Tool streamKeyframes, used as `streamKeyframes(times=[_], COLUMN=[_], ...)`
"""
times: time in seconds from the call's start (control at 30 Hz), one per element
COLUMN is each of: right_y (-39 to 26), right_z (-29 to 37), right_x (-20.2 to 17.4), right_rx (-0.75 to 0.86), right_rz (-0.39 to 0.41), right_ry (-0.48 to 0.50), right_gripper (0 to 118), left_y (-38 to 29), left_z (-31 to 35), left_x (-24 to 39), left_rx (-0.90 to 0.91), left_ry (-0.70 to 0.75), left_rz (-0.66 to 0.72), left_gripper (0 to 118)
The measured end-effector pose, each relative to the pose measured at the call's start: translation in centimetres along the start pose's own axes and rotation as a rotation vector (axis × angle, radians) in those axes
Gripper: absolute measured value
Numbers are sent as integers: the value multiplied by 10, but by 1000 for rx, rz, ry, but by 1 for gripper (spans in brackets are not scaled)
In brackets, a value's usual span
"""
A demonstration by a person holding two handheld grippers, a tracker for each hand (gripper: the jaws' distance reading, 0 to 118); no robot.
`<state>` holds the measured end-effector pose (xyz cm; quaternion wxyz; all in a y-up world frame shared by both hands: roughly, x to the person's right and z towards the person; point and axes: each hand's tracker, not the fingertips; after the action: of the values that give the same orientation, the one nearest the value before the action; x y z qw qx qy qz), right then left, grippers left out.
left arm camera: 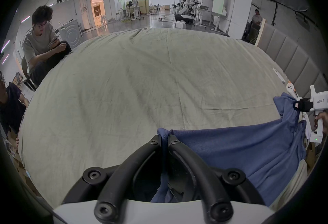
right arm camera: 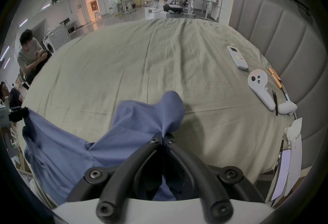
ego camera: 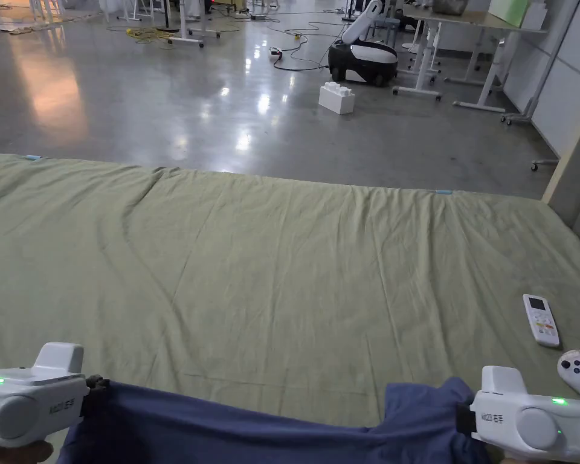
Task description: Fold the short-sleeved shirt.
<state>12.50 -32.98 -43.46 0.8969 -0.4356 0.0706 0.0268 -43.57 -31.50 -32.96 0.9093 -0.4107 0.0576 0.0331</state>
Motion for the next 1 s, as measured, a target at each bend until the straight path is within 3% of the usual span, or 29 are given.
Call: streamKeyframes(times=[0.6,1.0], right_y=[-77,-148], right_z=[130,106], right_x=[-1,-5], right_rx=[-5,-238], right_rz=[87,191], right_ry=[24,-17], right_gripper=[2,2], left_y=[-60,-134], left_z=[89,78], left_x=[-31,-41], left_rx=[68,-204], left_ry=[-105,-120], left_rz=[-25,3], left_gripper=[6,6])
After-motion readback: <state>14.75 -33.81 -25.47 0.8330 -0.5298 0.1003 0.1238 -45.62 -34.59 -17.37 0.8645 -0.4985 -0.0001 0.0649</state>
